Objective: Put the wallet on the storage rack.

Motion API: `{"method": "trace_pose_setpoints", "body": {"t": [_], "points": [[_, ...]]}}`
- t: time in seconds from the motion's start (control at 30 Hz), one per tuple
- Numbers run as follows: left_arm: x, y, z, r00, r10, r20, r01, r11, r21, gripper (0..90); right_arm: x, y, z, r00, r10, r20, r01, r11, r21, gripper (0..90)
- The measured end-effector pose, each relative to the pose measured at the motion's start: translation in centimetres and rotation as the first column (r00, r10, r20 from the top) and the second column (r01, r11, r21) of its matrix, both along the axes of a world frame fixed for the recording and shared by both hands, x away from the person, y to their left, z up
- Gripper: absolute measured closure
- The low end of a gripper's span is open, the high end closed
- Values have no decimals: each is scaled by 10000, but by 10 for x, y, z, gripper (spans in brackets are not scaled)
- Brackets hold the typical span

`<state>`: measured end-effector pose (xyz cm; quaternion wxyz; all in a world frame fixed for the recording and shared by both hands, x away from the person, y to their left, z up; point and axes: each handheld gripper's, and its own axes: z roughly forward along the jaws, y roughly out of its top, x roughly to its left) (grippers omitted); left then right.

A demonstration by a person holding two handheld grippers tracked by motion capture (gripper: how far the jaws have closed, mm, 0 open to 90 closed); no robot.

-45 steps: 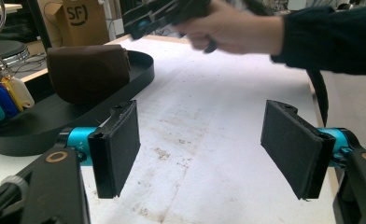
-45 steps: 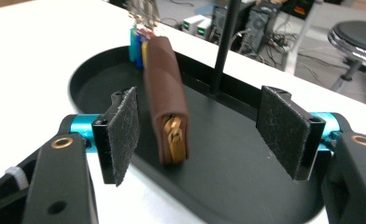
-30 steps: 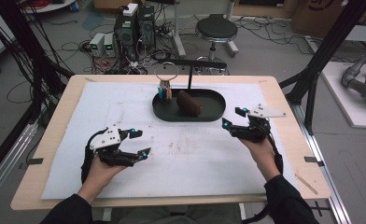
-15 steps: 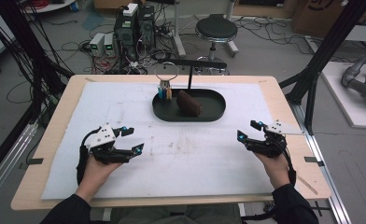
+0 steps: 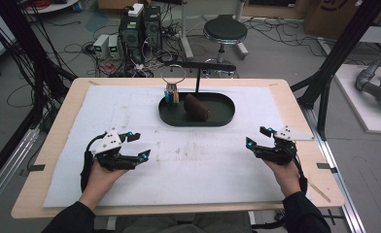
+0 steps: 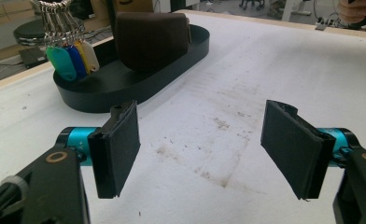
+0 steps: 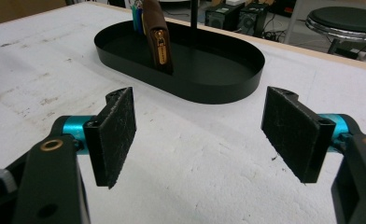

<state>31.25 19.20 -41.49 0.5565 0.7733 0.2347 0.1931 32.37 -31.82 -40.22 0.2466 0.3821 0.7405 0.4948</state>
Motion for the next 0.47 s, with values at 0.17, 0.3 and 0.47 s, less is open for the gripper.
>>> {"method": "trace_pose_setpoints", "body": {"t": [0.17, 0.3, 0.47], "points": [[0, 0, 0, 10000, -16, 3, 16, 10000, 11, 280, 0, 0, 0, 10000, -30, -13, 30, 10000, -8, 270], [0, -1, 0, 10000, -38, -10, 38, 10000, 19, 280, 0, 0, -1, 10000, 15, -55, -15, 10000, -52, 270], [0, -1, 0, 10000, -2, -8, 3, 10000, 29, 280, 1, 1, -2, 9999, 37, -96, -38, 9999, -94, 270]]}}
